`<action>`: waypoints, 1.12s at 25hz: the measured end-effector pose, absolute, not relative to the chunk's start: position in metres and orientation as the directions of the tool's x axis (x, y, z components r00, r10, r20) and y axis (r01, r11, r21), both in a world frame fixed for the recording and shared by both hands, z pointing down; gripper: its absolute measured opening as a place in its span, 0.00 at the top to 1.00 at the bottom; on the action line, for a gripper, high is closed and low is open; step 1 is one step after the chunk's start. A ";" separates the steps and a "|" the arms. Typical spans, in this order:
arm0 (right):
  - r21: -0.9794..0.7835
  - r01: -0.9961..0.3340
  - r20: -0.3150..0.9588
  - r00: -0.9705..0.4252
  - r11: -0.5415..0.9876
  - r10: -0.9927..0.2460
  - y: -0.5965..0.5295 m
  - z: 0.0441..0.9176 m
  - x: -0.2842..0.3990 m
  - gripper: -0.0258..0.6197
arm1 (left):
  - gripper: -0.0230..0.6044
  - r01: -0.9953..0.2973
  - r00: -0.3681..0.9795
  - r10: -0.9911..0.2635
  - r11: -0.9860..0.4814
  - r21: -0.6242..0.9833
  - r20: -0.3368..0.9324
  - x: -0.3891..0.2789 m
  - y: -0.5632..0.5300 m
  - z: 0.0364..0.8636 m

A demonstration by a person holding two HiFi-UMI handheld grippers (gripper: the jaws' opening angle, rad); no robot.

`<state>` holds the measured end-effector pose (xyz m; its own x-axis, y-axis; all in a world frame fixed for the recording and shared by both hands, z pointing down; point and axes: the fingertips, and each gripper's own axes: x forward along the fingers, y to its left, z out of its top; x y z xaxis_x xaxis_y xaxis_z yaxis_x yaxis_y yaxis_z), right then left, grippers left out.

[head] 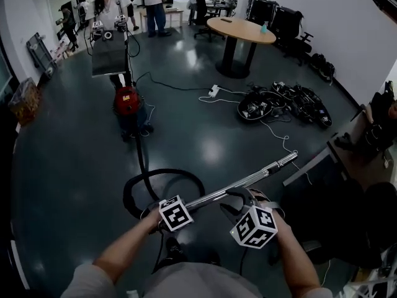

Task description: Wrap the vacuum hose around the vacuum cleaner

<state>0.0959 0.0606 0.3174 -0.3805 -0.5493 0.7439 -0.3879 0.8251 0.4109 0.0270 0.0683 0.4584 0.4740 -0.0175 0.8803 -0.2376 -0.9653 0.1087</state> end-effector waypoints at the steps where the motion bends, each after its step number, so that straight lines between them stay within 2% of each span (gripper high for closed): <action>1: 0.383 -0.436 0.732 -0.395 0.814 -0.556 0.054 0.316 0.091 0.72 | 0.79 -0.254 0.485 -0.021 -0.960 0.118 0.874 0.022 0.061 0.457; 7: 0.125 -0.689 0.636 -0.496 0.714 -0.591 0.013 0.313 0.060 0.72 | 0.78 -0.332 0.562 -0.068 -0.931 0.150 0.824 -0.003 0.024 0.450; 12: -0.080 -0.783 0.558 -0.548 0.617 -0.623 -0.009 0.313 0.028 0.72 | 0.78 -0.385 0.621 -0.117 -0.907 0.172 0.775 -0.028 0.005 0.442; 21: -0.302 -0.808 0.519 -0.585 0.507 -0.623 -0.041 0.337 -0.014 0.72 | 0.78 -0.478 0.683 -0.182 -0.844 0.244 0.707 -0.058 -0.024 0.445; 25: -0.447 -0.754 0.456 -0.655 0.481 -0.603 -0.061 0.345 -0.039 0.57 | 0.78 -0.500 0.711 -0.205 -0.820 0.278 0.673 -0.063 -0.032 0.444; 28: -0.571 -0.700 0.394 -0.692 0.429 -0.605 -0.079 0.349 -0.052 0.56 | 0.78 -0.521 0.719 -0.232 -0.804 0.287 0.655 -0.065 -0.037 0.442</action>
